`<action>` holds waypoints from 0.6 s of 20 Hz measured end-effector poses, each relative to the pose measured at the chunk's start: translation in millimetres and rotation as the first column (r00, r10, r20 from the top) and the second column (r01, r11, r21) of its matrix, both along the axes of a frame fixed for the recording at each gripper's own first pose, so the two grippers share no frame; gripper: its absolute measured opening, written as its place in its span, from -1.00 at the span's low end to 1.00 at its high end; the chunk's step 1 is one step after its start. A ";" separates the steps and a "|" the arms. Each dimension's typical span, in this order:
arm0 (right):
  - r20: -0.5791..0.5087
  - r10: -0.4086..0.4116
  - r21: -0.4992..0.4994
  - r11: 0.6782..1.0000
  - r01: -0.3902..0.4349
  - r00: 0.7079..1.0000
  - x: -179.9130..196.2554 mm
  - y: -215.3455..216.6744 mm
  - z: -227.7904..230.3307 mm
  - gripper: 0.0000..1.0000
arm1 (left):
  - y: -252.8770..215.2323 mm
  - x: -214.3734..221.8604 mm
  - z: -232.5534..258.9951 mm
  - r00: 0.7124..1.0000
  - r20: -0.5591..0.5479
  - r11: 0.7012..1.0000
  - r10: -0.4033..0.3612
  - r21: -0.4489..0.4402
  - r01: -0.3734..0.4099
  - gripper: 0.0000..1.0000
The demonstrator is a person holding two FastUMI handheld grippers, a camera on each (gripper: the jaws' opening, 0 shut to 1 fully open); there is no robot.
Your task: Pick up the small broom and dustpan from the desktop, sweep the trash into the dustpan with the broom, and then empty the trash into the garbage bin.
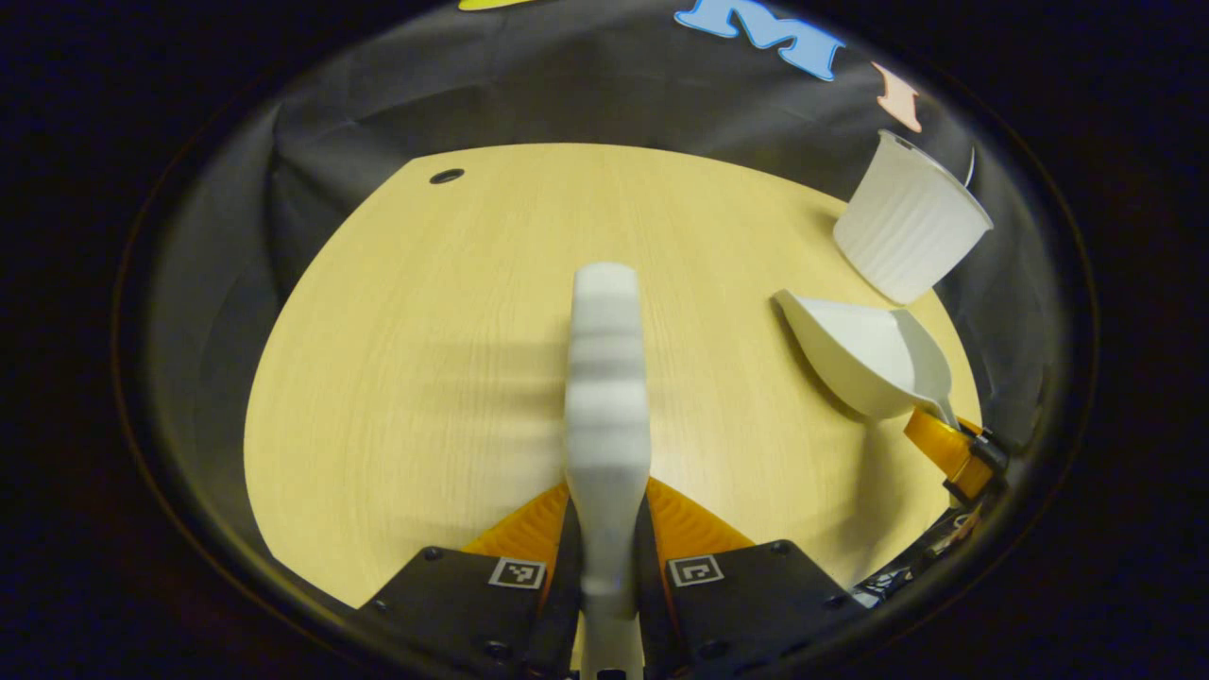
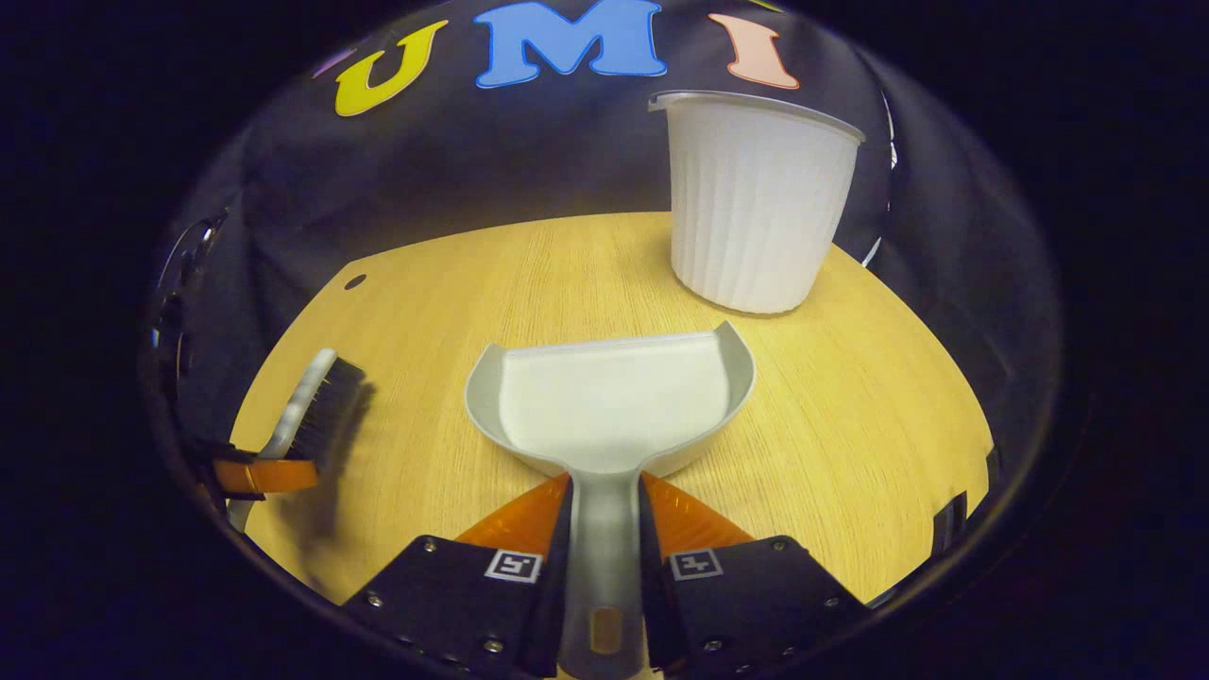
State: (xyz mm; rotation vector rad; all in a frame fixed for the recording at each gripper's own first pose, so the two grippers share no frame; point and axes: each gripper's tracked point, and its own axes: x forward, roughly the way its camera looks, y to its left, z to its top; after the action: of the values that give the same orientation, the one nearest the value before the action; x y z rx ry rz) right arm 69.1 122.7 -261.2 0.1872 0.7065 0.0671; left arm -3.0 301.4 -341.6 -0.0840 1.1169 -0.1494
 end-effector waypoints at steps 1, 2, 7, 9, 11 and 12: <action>-0.002 -0.001 0.008 1.000 0.001 1.000 -0.7 -0.9 -0.6 -0.31 | -0.8 2.4 -4.9 1.000 -0.003 1.000 0.001 0.010 -0.001 -0.34; -0.003 0.000 0.012 1.000 0.000 1.000 0.6 -2.1 -0.6 -0.30 | 0.4 5.6 -7.2 1.000 0.002 1.000 0.006 0.021 -0.006 -0.29; -0.008 0.028 -0.009 1.000 -0.028 1.000 -1.8 -4.4 -1.7 -0.26 | 3.8 25.8 -5.7 0.998 0.060 0.997 -0.009 0.081 0.004 -0.23; -0.001 0.039 0.000 0.999 -0.039 0.999 -1.5 -3.3 -0.4 -0.25 | 3.7 31.2 -3.3 0.997 0.071 0.996 -0.011 0.089 0.005 -0.26; 0.004 0.052 0.009 0.999 -0.052 0.999 -0.4 -5.3 1.8 -0.19 | 2.5 34.7 -2.0 0.997 0.079 0.996 0.004 0.083 -0.011 -0.19; 0.015 0.058 0.009 0.998 -0.059 0.998 0.0 -6.7 4.9 -0.14 | 1.2 36.2 0.2 0.996 0.086 0.997 0.015 0.076 -0.022 -0.18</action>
State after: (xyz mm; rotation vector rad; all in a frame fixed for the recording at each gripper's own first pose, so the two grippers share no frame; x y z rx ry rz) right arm 69.1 116.0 -256.3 0.1747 0.6976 0.1275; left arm 33.2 302.6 -341.4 -0.0193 1.0353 -0.0923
